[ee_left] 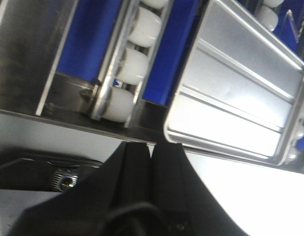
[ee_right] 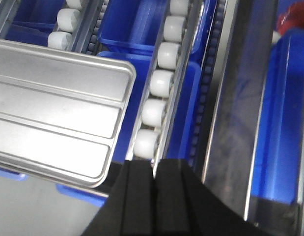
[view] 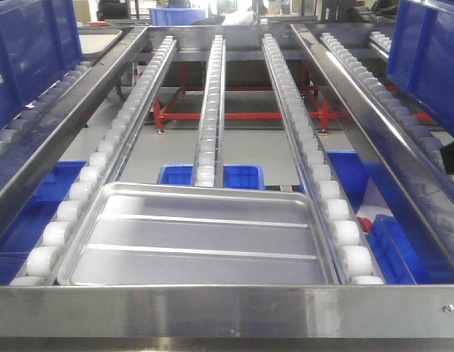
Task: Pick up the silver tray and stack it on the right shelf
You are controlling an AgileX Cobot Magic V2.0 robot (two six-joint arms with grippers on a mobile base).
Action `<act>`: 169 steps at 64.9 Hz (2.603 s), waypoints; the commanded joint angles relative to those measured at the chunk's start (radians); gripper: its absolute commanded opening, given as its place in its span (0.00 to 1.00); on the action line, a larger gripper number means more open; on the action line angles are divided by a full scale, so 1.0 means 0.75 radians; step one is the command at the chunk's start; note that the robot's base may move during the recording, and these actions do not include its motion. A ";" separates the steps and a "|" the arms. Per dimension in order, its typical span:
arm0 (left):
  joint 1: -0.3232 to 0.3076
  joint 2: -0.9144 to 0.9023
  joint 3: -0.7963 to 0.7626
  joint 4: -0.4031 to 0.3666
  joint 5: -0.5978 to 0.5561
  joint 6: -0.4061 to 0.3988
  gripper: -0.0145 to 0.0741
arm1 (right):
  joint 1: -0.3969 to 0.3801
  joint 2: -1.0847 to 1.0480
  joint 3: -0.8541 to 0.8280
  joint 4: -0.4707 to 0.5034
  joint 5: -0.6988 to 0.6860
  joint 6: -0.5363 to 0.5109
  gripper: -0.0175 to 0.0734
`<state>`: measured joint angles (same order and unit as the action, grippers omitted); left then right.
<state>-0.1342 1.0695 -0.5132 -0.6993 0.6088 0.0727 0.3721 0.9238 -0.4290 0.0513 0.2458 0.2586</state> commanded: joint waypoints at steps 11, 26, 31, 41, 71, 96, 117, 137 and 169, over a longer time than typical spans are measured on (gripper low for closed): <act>-0.011 0.039 -0.115 -0.069 0.005 0.075 0.05 | 0.001 0.037 -0.155 0.107 0.219 0.098 0.26; -0.011 0.039 -0.229 0.333 0.017 -0.165 0.05 | 0.001 0.183 -0.269 0.016 0.289 0.268 0.26; -0.018 0.039 -0.288 0.421 0.060 -0.223 0.05 | 0.001 0.252 -0.324 -0.056 0.325 0.305 0.26; -0.112 0.039 -0.385 0.678 0.116 -0.450 0.05 | 0.001 0.374 -0.451 -0.195 0.420 0.407 0.26; -0.580 0.396 -0.719 1.100 0.345 -0.920 0.05 | 0.126 0.500 -0.587 -0.364 0.595 0.677 0.26; -0.631 0.540 -0.814 1.178 0.298 -1.013 0.05 | 0.188 0.711 -0.740 -0.336 0.687 0.742 0.26; -0.631 0.569 -0.814 1.182 0.310 -1.013 0.05 | 0.187 0.814 -0.855 -0.177 0.699 0.550 0.26; -0.638 0.625 -0.814 1.175 0.318 -1.002 0.05 | 0.187 0.868 -0.855 -0.172 0.581 0.552 0.26; -0.687 0.667 -0.841 1.174 0.303 -1.027 0.05 | 0.187 0.909 -0.853 -0.172 0.490 0.552 0.26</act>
<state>-0.6420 1.5831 -1.1025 0.1676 0.8485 -0.6808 0.5108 1.6287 -1.0379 -0.0709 0.6478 0.6809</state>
